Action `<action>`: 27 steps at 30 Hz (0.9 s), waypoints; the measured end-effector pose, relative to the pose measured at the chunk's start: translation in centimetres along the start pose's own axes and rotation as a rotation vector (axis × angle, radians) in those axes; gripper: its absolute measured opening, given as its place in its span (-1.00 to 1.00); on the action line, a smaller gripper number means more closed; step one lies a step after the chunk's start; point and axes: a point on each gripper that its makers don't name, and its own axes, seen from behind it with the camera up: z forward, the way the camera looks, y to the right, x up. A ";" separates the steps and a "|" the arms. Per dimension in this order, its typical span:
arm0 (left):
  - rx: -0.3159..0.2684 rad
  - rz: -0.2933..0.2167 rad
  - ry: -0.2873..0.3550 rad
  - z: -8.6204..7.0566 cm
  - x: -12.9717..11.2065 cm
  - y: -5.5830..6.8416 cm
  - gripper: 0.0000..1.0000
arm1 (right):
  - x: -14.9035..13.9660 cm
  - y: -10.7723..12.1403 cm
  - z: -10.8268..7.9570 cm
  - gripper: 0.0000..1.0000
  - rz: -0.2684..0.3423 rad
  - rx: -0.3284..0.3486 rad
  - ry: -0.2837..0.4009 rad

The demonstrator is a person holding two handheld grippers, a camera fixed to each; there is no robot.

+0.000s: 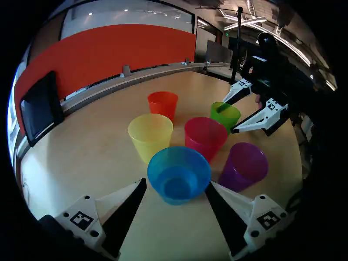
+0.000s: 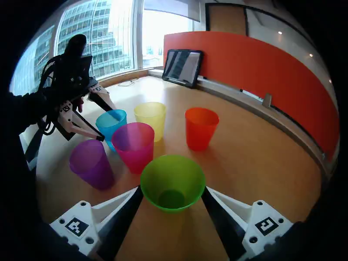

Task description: Pour water

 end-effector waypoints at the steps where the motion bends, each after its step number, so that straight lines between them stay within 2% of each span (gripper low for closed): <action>1: -0.001 -0.001 0.002 0.1 0.1 0.1 0.94 | 0.1 0.0 0.0 1.00 -0.001 0.000 0.001; 8: 0.005 0.007 0.007 0.7 0.2 0.2 0.94 | 0.7 0.0 0.0 1.00 -0.008 0.001 0.010; 15: 0.009 -0.023 0.017 0.8 0.6 0.1 0.93 | 0.9 0.1 0.1 1.00 -0.009 0.001 0.012; 19: 0.022 -0.026 0.023 1.1 0.6 -0.1 0.74 | 0.9 0.1 0.1 1.00 -0.007 0.002 0.014; 27: 0.040 -0.019 0.028 1.1 0.7 -0.4 0.70 | 0.7 0.2 0.1 1.00 -0.006 0.000 0.016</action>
